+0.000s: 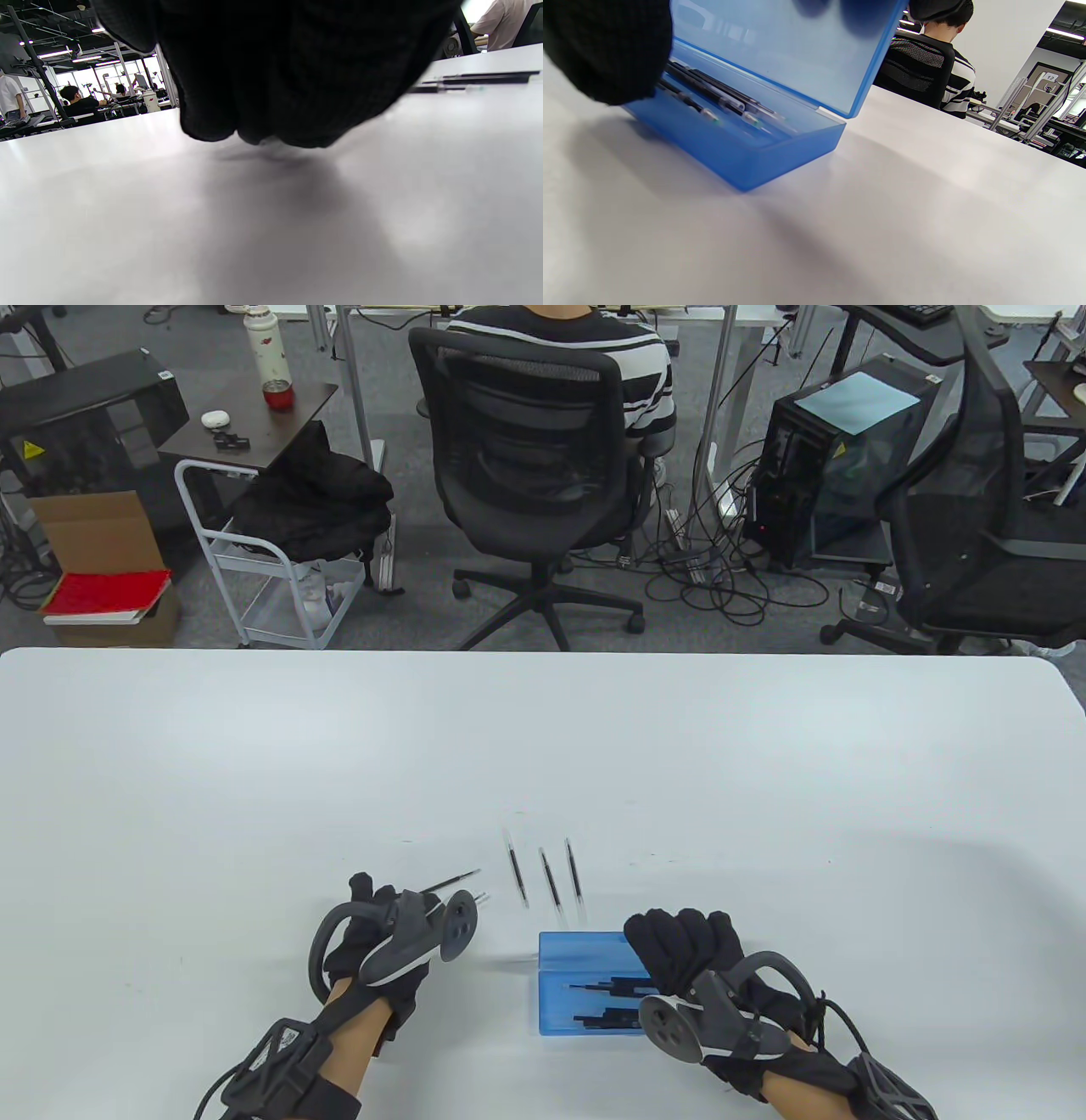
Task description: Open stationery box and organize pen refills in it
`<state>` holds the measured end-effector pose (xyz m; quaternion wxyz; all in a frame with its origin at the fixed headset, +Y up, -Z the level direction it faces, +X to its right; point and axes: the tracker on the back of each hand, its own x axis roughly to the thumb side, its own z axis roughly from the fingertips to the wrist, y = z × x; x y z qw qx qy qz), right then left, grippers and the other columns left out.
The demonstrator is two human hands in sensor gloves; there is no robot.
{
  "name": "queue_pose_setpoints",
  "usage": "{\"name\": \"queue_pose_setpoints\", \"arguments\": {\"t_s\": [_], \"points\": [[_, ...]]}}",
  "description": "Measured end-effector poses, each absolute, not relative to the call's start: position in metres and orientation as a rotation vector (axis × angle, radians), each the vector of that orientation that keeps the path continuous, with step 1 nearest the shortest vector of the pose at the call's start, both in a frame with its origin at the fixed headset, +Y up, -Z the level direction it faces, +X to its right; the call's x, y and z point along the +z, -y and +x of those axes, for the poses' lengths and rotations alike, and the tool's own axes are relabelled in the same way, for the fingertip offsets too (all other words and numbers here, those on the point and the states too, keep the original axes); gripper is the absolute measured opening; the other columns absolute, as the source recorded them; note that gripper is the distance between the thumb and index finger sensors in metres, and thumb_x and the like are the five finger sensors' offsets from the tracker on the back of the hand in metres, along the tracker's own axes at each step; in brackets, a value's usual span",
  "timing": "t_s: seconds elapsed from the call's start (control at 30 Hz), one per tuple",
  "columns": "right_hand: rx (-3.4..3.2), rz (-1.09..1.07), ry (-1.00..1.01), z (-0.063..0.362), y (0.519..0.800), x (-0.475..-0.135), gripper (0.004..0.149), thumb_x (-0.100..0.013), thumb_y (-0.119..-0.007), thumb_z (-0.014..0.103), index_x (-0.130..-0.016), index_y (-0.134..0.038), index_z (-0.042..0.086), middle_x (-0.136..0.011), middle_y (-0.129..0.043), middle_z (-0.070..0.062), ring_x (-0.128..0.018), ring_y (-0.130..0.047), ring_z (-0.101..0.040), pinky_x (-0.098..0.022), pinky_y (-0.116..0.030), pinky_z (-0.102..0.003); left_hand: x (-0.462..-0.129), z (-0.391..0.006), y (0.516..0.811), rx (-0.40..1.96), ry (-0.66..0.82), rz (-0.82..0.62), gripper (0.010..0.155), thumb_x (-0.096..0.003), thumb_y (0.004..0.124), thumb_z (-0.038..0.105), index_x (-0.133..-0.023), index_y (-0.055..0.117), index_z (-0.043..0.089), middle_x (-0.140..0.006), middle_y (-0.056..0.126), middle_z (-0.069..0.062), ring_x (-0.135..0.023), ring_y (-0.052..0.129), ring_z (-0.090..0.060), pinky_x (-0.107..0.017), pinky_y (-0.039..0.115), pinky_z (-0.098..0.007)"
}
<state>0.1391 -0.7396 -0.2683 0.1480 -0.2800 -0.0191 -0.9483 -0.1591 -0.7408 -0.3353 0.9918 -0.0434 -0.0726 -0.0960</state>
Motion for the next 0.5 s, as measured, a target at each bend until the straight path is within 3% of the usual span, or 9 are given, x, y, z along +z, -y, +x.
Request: {"name": "queue_pose_setpoints", "arguments": {"t_s": [0.27, 0.5], "points": [[-2.729, -0.805, 0.058, 0.139, 0.740, -0.269, 0.123, -0.034, -0.085, 0.058, -0.112, -0.004, 0.010, -0.122, -0.029, -0.022, -0.106, -0.048, -0.053, -0.077, -0.046, -0.070, -0.306, -0.143, 0.696, -0.145, 0.260, 0.042, 0.051, -0.0447, 0.095, 0.029, -0.093, 0.083, 0.019, -0.084, 0.099, 0.001, -0.083, 0.101, -0.027, -0.080, 0.057, -0.066], [-2.728, -0.804, 0.056, 0.139, 0.739, -0.269, 0.122, -0.034, -0.085, 0.058, -0.112, -0.004, 0.010, -0.122, -0.029, -0.022, -0.106, -0.048, -0.054, -0.077, -0.046, -0.070, -0.263, -0.098, 0.672, -0.176, 0.478, 0.141, 0.051, -0.0442, 0.095, 0.030, -0.093, 0.083, 0.020, -0.084, 0.100, 0.002, -0.082, 0.102, -0.026, -0.079, 0.059, -0.066]]}}
